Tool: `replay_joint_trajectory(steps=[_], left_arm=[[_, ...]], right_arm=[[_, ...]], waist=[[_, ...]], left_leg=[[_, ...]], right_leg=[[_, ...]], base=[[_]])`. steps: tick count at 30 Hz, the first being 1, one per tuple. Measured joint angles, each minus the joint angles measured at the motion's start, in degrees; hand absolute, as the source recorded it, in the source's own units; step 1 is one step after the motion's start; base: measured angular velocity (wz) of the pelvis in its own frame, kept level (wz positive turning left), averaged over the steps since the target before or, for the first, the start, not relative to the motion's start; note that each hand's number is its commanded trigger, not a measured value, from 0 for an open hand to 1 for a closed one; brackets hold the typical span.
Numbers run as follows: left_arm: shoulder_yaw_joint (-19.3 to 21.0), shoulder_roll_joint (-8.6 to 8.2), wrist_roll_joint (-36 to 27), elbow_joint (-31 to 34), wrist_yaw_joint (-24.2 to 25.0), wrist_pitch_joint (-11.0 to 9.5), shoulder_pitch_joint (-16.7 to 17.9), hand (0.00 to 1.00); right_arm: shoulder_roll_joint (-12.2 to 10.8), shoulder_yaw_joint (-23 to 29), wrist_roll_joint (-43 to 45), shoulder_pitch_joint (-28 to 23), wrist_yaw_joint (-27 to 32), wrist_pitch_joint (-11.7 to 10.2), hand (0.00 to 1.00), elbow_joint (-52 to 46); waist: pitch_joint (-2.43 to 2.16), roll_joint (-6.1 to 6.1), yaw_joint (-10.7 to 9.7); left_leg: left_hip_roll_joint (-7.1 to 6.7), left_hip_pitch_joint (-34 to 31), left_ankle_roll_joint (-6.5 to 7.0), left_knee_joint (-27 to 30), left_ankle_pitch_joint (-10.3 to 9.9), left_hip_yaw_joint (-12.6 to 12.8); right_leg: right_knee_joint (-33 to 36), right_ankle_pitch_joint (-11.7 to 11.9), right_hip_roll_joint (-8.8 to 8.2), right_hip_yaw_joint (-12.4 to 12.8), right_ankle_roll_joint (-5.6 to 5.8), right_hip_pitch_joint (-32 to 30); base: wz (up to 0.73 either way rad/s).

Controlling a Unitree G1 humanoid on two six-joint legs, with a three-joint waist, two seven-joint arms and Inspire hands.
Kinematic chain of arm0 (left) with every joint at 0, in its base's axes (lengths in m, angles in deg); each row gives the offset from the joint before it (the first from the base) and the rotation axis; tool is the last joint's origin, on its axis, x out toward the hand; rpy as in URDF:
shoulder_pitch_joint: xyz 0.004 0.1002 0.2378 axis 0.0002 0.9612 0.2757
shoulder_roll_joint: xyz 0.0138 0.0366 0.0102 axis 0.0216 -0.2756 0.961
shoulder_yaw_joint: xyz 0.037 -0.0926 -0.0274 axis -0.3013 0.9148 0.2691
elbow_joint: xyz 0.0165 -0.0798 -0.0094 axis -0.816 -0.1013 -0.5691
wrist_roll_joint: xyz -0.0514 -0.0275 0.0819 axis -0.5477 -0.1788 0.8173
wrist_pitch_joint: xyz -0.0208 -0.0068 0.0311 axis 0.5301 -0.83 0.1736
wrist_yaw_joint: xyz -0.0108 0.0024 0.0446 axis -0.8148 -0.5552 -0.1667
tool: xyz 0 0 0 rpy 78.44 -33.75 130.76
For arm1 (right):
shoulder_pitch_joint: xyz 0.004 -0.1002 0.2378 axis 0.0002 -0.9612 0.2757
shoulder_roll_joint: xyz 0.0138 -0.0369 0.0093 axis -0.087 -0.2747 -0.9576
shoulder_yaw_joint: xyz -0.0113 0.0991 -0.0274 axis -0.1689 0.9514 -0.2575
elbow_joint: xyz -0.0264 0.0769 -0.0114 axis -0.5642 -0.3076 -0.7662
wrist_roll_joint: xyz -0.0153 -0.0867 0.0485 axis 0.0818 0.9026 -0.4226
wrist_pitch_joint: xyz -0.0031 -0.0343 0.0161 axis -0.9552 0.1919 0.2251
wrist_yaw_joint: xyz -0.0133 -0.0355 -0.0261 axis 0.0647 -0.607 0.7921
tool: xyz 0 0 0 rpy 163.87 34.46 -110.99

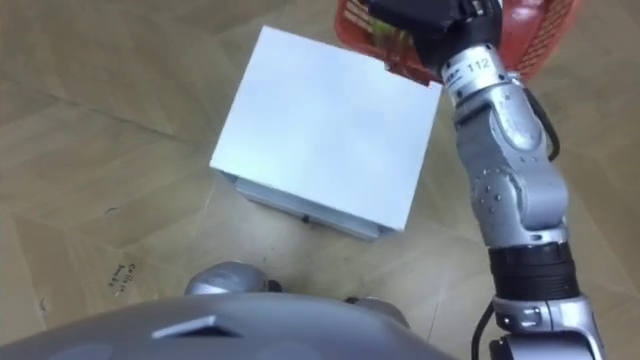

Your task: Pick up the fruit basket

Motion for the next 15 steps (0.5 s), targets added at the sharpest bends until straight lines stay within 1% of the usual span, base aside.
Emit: replay_joint_trajectory(steps=[2, 3, 4, 5, 7, 10, 12, 13, 14, 15], left_arm=[[-0.03, -0.19, 0.1, 0.95, 0.01, -0.11, -1.03, 0.0], [-0.03, -0.18, 0.1, 1.36, 0.01, -0.32, -1.19, 0.0], [-0.03, -0.17, 0.07, 2.57, 0.0, -0.62, -1.4, 0.0], [-0.03, -0.21, 0.08, 3.0, 0.0, -0.71, -1.55, 0.0], [-0.21, -0.39, 0.06, 4.52, 0.07, -1.22, -1.96, 0.0], [-0.6, -0.39, 0.12, 4.55, 0.28, -1.63, -4.01, 0.0], [-0.71, -0.42, 0.19, 4.58, 0.46, -1.65, -4.58, 0.0], [-0.8, -0.4, 0.19, 4.74, 0.72, -1.64, -4.63, 0.0], [-1.38, -0.38, 0.18, 4.9, 0.88, -1.66, -5.04, 0.0], [-1.94, -0.32, 0.29, 5.05, 0.94, -1.65, -5.31, 0.0]], right_arm=[[-0.05, -0.81, 0.08, -0.76, -0.02, 0.0, 1.0, 0.0], [-0.06, -1.16, 0.08, -0.86, 0.03, 0.0, 1.0, 0.03], [-0.06, -1.87, -0.23, -1.17, 0.04, -0.01, 1.0, 0.16], [-0.06, -2.17, -0.33, -1.42, 0.03, -0.02, 1.0, 0.32], [-0.12, -3.19, 0.27, -2.92, -0.04, -0.22, 1.0, 1.2], [-0.3, -5.19, 2.35, -3.36, -0.53, -0.13, 1.0, 4.65], [-0.33, -6.97, 2.59, -3.63, -0.49, 0.13, 1.0, 5.86], [-0.67, -8.18, 2.54, -3.6, -0.51, 0.21, 1.0, 6.5], [-1.22, -9.03, 2.52, -3.58, -0.54, 0.26, 1.0, 6.83], [-1.59, -9.16, 2.51, -3.68, -0.63, 0.26, 1.0, 7.01]], waist=[[0.13, -0.15, 0.08], [0.24, -0.2, 0.07], [0.65, -0.34, 0.0], [0.75, -0.39, 0.0], [0.78, -0.46, -0.24], [0.77, -0.61, -0.83], [0.81, -0.65, -0.58], [0.84, -0.62, -0.66], [1.44, -1.2, -1.37], [1.82, -1.94, -1.77]], left_leg=[[-0.06, 0.08, -0.52, -0.33, 0.3, -0.01], [-0.06, 0.13, -0.52, -0.34, 0.3, -0.03], [0.02, 0.39, -0.69, -0.36, 0.41, -0.01], [0.07, 0.52, -0.83, -0.41, 0.49, -0.01], [0.42, 0.99, -1.19, -1.32, 0.72, 0.01], [0.89, 0.89, -1.28, -2.13, 0.77, 0.27], [1.01, 0.86, -1.28, -2.05, 0.77, 0.94], [0.99, 0.46, -1.28, -1.2, 0.77, 1.84], [0.45, -2.41, -1.74, 4.16, 0.57, 4.08], [-0.15, -4.78, -1.9, 6.58, 0.2, 5.53]], right_leg=[[-0.49, 0.0, 0.2, -0.35, 0.0, 0.46], [-0.64, 0.0, 0.3, -0.5, 0.0, 0.59], [-1.12, 0.0, 0.46, -0.7, 0.0, 1.14], [-1.15, 0.0, 0.52, -0.75, 0.0, 1.26], [-1.25, 0.01, 0.77, -1.14, -0.01, 1.51], [-1.93, 0.05, 1.21, -1.1, -0.09, 1.34], [-1.98, 0.1, 1.27, -1.04, -0.17, 1.12], [-2.02, 0.25, 1.13, -0.4, -0.42, 1.32], [-2.48, 0.75, 0.12, 2.45, -1.13, 1.98], [-2.96, 0.77, -0.63, 5.34, -1.1, 2.2]], base=[[0.15], [0.04], [0.0], [0.0], [0.03], [0.02], [-0.18], [0.0], [0.16], [0.67]])
